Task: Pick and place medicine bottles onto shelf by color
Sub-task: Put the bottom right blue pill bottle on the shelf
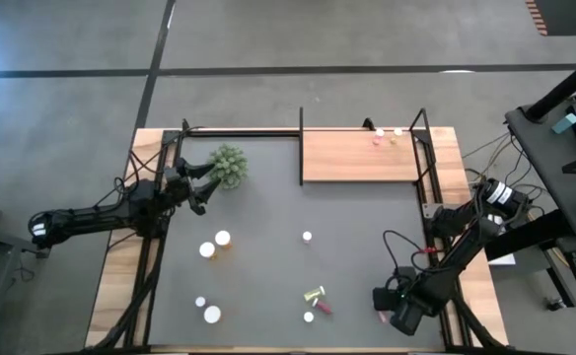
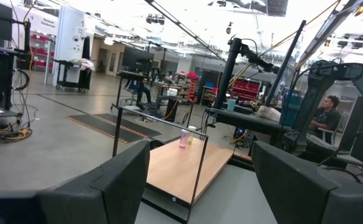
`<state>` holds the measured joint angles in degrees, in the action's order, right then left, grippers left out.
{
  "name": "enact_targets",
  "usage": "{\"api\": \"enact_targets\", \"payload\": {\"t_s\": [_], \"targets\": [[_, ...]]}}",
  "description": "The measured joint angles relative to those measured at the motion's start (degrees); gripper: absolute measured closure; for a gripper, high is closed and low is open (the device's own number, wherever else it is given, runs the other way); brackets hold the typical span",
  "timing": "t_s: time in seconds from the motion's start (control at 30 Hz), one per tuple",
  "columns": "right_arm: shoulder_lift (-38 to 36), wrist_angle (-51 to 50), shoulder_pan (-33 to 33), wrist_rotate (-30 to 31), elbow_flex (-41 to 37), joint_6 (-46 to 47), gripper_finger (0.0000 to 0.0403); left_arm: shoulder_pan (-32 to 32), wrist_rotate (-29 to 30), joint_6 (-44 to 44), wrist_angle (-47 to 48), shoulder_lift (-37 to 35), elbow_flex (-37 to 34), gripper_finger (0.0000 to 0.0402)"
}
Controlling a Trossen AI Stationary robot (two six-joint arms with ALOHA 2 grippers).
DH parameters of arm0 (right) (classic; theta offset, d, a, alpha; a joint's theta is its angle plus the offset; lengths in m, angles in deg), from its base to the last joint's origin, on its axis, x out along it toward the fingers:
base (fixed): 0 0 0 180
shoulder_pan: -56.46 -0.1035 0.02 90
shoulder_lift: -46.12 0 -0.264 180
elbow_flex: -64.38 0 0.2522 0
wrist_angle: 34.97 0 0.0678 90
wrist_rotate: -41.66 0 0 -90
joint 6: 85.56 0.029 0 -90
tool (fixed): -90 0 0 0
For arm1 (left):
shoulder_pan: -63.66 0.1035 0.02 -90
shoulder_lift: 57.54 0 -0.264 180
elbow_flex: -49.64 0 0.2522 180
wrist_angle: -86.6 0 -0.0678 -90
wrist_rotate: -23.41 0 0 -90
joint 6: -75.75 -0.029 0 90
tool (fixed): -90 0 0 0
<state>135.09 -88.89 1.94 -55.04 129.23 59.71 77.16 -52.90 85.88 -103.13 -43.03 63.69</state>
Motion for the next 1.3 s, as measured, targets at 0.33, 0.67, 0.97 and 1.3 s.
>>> {"api": "enact_targets", "payload": {"t_s": [0.33,0.67,0.97,1.3], "targets": [[-0.22,3.05,0.45,-0.86,0.00,0.62,0.0286,0.00,0.00,0.01,-0.02,0.00,0.00,0.0134],[-0.07,4.37,0.68,-0.29,0.02,3.61,0.0288,0.00,0.00,0.00,-0.02,0.00,0.00,0.0134],[0.09,4.80,1.06,2.57,0.02,4.17,0.0296,0.00,0.00,0.01,0.01,-0.01,0.00,0.0134],[0.67,4.36,1.30,3.99,0.09,-2.38,0.0288,0.00,0.00,0.00,0.01,-0.01,0.00,0.0134]]}}
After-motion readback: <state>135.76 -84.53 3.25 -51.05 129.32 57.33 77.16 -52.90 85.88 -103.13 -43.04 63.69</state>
